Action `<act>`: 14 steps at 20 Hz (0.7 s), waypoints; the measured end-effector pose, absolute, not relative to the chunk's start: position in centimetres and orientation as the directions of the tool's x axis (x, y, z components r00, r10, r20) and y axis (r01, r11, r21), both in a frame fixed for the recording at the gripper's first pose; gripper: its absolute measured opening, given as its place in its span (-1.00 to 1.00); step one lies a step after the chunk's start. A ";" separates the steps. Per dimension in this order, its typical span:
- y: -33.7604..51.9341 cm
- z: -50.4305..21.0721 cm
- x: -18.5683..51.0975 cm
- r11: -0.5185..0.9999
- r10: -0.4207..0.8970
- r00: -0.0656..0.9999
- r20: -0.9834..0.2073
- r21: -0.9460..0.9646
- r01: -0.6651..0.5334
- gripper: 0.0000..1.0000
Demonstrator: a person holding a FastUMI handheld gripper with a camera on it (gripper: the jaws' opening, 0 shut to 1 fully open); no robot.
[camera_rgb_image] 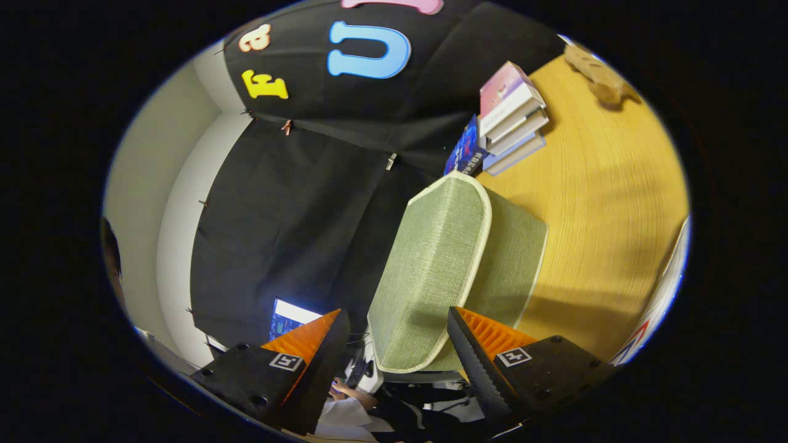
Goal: Open the storage box then place both shoes into the box .Put the left shoe in first, then the right shoe, with the right side of both shoes facing outward in a uniform manner.
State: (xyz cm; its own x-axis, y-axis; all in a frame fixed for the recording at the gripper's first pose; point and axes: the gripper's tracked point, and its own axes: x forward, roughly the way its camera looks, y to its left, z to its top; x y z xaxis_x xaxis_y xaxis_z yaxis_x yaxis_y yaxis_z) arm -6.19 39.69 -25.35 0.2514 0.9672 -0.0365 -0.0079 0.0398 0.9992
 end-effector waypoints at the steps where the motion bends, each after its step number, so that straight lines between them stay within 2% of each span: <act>1: 40.2 -26.2 -6.0 0.018 0.969 0.247 -0.027 0.999 0.037 0.96; 4: 41.9 -28.5 -5.5 -0.024 0.972 0.235 -0.010 0.990 0.141 0.95; 11: 44.2 -27.9 -6.5 -0.164 0.971 0.211 0.113 0.957 0.241 0.90; 14: 43.1 -28.4 -6.5 -0.212 0.962 0.233 0.143 0.929 0.303 0.29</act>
State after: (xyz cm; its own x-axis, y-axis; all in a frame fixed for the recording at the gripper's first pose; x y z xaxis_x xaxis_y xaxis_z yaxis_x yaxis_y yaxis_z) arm -6.46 43.14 -28.38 0.2327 0.9619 0.1433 0.3030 -0.2117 0.9292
